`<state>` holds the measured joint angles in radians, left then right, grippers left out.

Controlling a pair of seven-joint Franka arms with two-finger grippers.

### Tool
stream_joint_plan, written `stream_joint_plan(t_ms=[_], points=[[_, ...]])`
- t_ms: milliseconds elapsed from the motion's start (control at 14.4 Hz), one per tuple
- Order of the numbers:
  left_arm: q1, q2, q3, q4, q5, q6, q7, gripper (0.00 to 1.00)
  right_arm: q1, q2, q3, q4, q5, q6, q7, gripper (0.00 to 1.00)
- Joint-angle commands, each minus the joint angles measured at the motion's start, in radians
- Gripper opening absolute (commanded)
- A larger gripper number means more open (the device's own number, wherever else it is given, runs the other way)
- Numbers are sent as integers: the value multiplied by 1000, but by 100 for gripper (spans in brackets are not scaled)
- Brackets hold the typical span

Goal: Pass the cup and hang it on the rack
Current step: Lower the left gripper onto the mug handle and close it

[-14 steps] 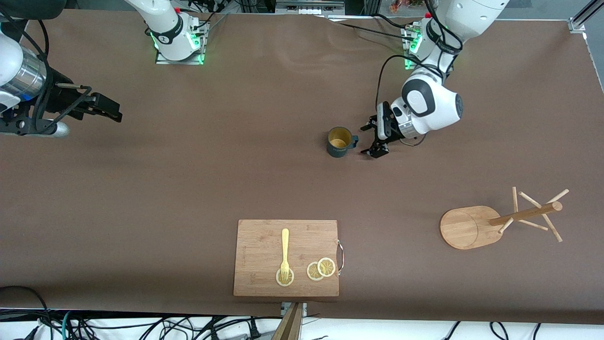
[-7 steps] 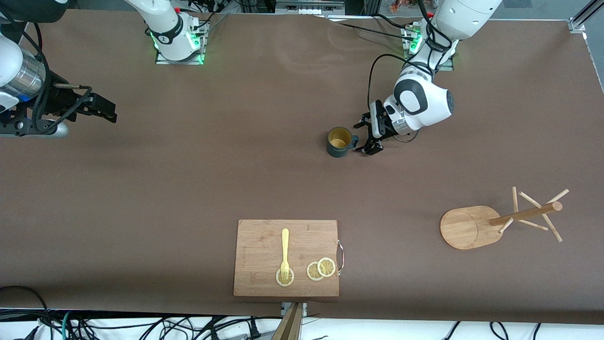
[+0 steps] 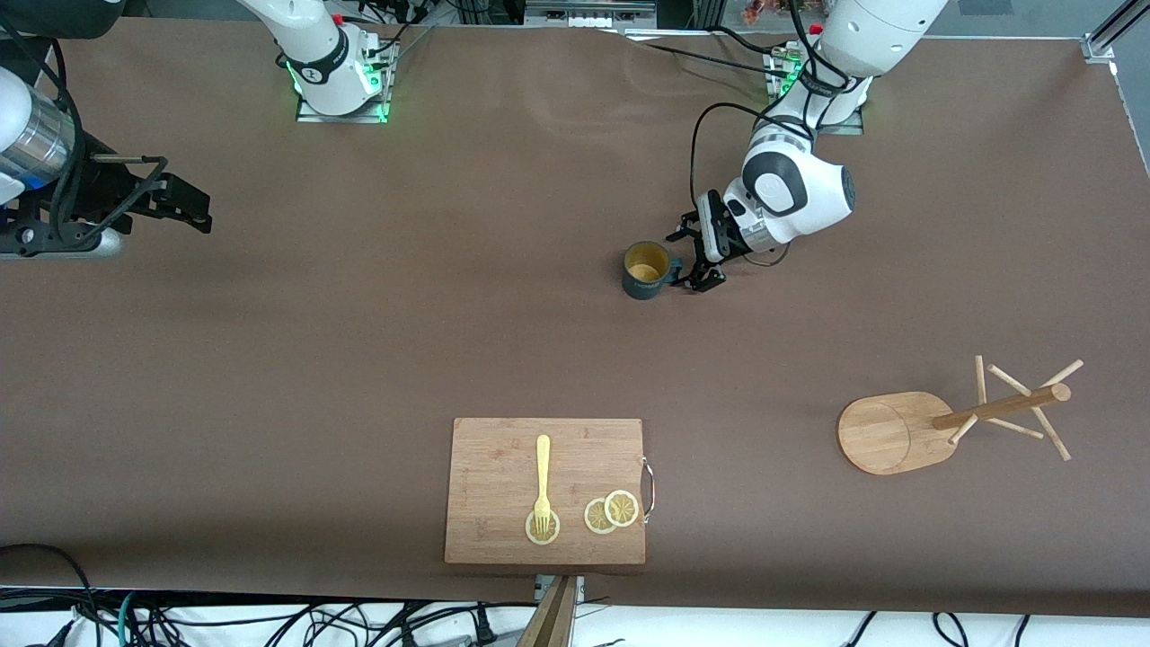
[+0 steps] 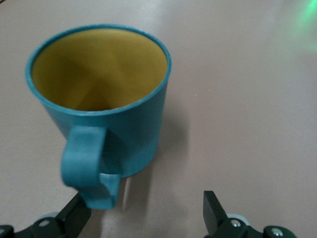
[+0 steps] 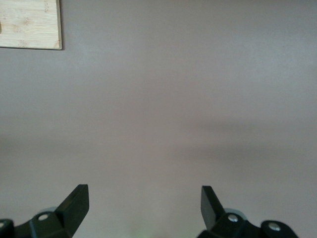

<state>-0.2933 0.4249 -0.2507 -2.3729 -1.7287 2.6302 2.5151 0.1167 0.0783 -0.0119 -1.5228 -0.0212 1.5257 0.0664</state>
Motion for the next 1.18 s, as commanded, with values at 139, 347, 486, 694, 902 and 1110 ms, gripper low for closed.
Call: stream_joint_plan(t_ms=[139, 347, 486, 694, 902, 1110], points=[[-23, 3, 1, 11, -43, 19, 42, 94, -12, 0, 24, 7, -13, 8, -16, 100], [-23, 3, 1, 12, -43, 19, 42, 95, -8, 0, 26, 7, -11, 8, -16, 100], [-23, 2, 1, 12, -43, 19, 42, 93, -8, 0, 26, 7, -8, 8, -14, 100], [-24, 0, 1, 12, -42, 19, 42, 65, -8, 0, 26, 7, -8, 8, -14, 100], [-23, 0, 1, 12, -42, 19, 41, 31, -8, 1, 26, 7, -8, 8, -14, 100], [-23, -6, 1, 14, -42, 19, 36, 20, -9, 1, 26, 7, -8, 10, -14, 100]])
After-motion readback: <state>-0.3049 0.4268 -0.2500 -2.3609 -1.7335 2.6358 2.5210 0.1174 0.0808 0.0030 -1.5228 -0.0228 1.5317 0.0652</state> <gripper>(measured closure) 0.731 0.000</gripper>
